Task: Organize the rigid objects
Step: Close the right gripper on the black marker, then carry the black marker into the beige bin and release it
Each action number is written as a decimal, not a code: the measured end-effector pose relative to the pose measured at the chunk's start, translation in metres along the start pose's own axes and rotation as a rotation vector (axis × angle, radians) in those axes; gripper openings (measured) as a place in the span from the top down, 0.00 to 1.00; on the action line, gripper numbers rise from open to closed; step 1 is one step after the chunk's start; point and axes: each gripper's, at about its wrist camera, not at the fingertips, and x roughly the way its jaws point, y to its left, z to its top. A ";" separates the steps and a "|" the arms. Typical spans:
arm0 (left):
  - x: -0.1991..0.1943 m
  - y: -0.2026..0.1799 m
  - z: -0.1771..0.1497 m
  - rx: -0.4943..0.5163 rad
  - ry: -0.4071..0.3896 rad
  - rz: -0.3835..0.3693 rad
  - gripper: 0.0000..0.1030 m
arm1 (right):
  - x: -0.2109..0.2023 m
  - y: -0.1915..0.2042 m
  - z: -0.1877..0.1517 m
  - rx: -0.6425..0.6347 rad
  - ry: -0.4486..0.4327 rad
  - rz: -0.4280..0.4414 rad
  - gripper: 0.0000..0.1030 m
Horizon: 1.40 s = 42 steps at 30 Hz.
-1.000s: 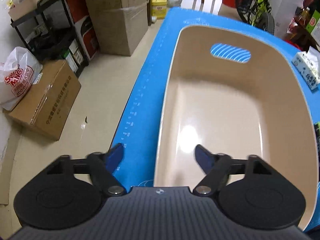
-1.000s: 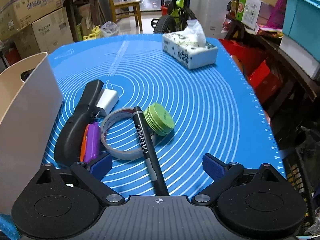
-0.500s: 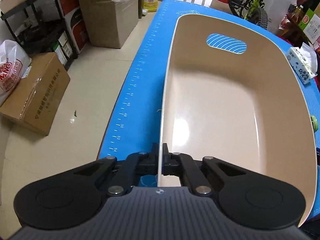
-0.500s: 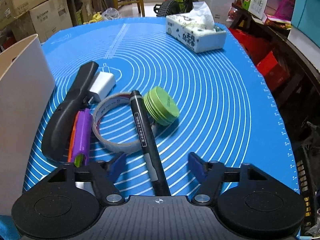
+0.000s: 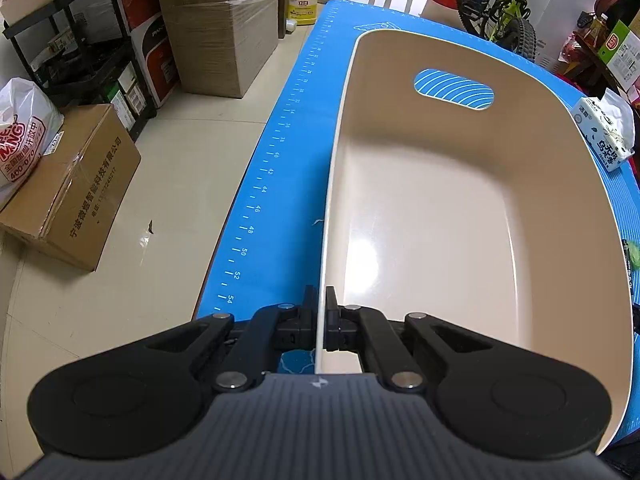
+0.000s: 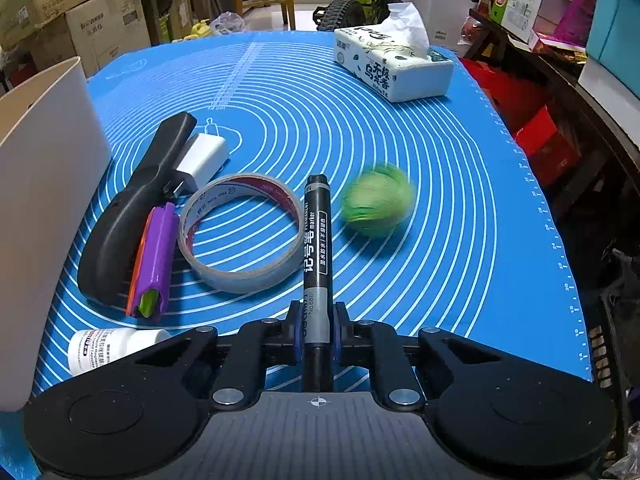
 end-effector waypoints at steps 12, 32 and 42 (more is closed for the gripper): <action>0.000 -0.001 -0.001 -0.003 0.002 -0.004 0.97 | -0.029 0.012 0.008 0.006 -0.094 0.014 0.76; 0.000 -0.004 -0.001 -0.003 0.001 -0.006 0.97 | -0.097 0.066 0.058 0.002 -0.287 0.175 0.76; 0.000 -0.002 -0.002 -0.001 0.001 -0.006 0.97 | -0.109 0.113 0.078 -0.021 -0.341 0.263 0.76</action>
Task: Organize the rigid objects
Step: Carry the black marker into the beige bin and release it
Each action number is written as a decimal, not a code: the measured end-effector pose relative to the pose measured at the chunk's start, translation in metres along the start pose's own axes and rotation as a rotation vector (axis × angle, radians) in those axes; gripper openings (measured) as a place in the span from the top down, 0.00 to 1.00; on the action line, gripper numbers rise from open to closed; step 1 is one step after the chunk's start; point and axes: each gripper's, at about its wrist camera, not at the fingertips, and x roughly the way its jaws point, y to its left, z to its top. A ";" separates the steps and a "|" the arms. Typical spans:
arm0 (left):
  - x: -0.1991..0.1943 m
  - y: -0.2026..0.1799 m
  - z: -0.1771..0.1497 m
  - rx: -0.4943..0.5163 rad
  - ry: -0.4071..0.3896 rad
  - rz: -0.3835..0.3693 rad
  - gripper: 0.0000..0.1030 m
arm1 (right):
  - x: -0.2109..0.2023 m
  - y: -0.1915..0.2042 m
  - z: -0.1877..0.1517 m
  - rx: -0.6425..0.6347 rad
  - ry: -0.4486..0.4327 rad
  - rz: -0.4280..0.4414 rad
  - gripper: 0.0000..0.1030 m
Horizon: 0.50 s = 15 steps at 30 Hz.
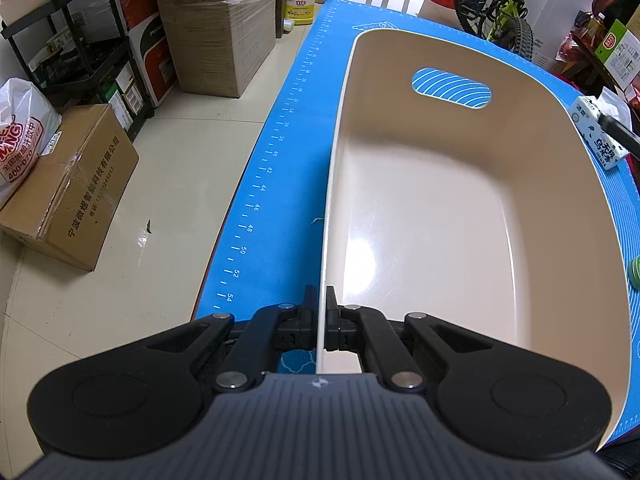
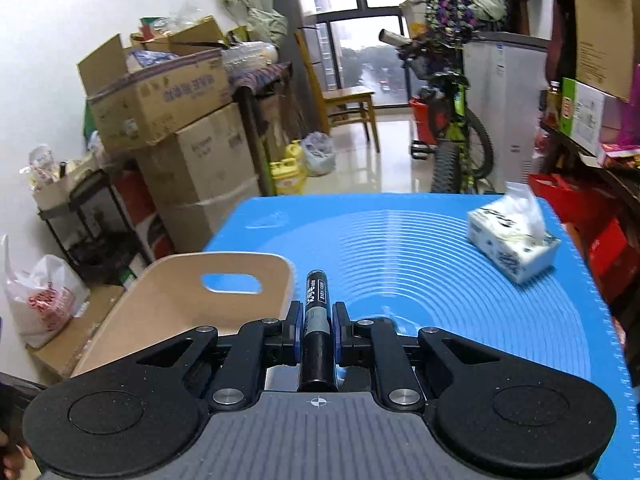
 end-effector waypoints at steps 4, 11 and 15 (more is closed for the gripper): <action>0.000 0.000 0.000 0.000 0.000 0.000 0.97 | 0.010 0.025 -0.004 -0.035 0.018 0.036 0.76; 0.000 0.000 0.000 0.003 0.002 0.003 0.97 | 0.036 0.067 -0.025 -0.116 0.105 0.070 0.76; 0.000 0.002 0.001 0.005 0.002 0.005 0.97 | 0.053 0.085 -0.037 -0.171 0.163 0.062 0.76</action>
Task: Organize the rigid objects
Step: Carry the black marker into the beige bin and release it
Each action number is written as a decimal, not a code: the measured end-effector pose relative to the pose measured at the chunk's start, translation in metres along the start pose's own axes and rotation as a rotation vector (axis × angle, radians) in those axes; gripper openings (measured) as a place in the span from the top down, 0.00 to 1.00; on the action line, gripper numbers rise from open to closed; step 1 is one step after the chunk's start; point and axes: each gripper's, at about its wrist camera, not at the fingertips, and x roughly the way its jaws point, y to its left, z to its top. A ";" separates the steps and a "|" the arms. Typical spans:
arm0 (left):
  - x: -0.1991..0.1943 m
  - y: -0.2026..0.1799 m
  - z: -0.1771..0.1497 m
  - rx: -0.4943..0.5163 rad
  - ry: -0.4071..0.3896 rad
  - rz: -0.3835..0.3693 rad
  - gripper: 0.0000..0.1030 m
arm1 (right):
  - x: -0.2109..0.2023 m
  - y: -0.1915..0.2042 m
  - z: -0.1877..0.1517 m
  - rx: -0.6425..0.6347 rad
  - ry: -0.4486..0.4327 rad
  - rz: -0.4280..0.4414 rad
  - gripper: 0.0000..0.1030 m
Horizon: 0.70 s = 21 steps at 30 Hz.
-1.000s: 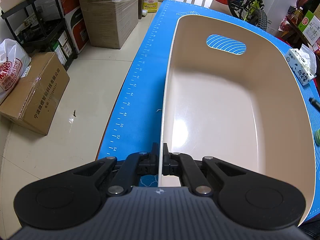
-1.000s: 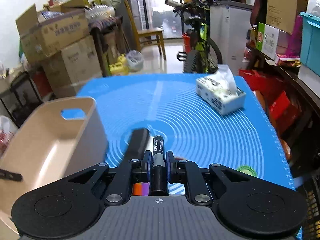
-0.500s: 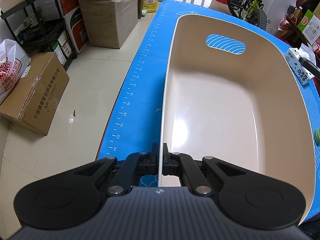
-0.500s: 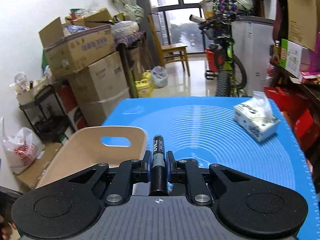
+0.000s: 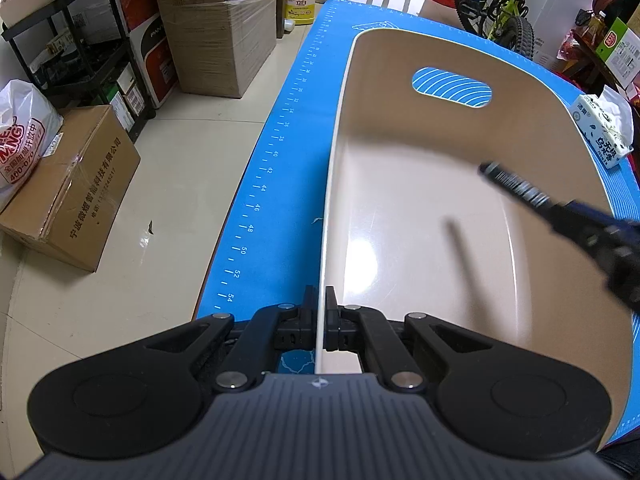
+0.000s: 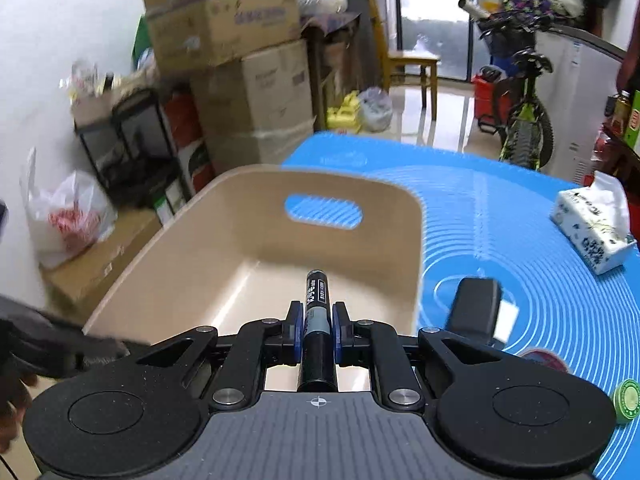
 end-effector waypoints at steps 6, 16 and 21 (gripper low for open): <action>0.000 0.000 0.000 -0.001 0.000 -0.001 0.97 | 0.021 0.012 -0.006 -0.064 0.085 -0.032 0.76; 0.000 0.000 0.000 -0.001 0.000 -0.001 0.97 | 0.036 0.024 -0.013 -0.119 0.171 -0.034 0.75; 0.000 0.000 0.000 -0.002 0.000 -0.001 0.97 | 0.033 0.021 -0.012 -0.098 0.160 -0.024 0.65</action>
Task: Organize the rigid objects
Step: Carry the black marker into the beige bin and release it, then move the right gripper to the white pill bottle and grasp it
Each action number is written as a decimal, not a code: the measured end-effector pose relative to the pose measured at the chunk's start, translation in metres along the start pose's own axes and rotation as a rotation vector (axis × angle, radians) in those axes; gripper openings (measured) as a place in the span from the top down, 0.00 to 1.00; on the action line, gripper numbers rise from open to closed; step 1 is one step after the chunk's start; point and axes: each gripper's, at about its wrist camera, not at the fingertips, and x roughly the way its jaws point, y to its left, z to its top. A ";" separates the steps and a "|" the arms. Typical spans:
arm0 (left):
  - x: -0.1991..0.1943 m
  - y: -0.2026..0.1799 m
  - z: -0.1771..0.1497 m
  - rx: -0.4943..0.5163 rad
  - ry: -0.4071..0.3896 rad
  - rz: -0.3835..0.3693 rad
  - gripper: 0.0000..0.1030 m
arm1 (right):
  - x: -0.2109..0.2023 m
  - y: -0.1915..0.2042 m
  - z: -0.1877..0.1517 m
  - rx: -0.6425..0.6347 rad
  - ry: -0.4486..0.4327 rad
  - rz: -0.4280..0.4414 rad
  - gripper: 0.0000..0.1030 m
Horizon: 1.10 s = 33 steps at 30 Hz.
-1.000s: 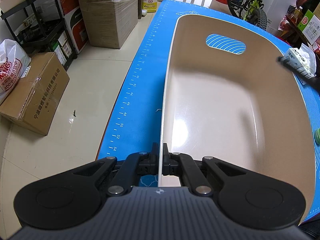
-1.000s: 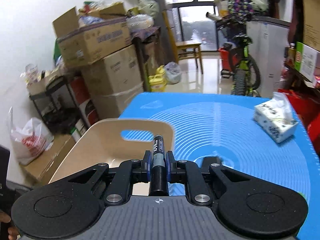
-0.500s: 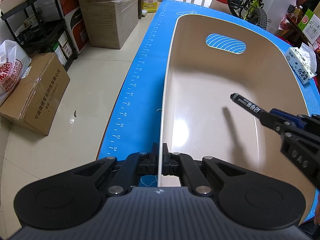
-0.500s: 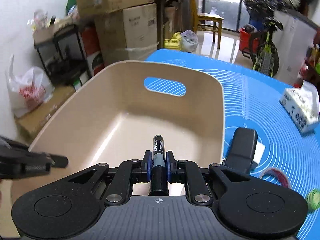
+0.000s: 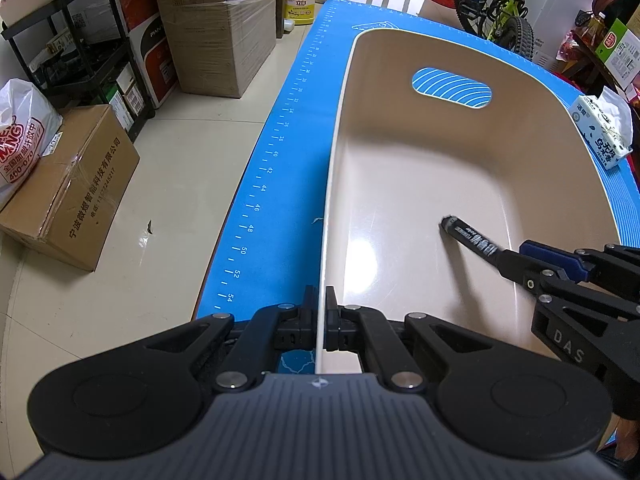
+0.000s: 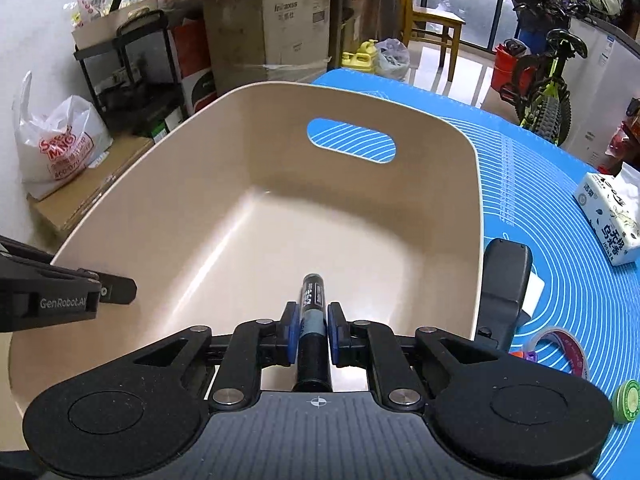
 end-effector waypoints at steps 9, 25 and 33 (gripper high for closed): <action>0.000 0.000 0.000 0.001 0.002 0.000 0.97 | -0.034 -0.004 0.003 0.014 -0.132 -0.007 0.28; 0.000 0.001 -0.001 -0.002 0.002 0.000 0.97 | -0.085 -0.080 -0.026 0.196 -0.230 -0.112 0.22; 0.000 0.001 0.000 -0.002 0.003 -0.001 0.97 | -0.076 -0.111 -0.063 0.247 -0.163 -0.182 0.18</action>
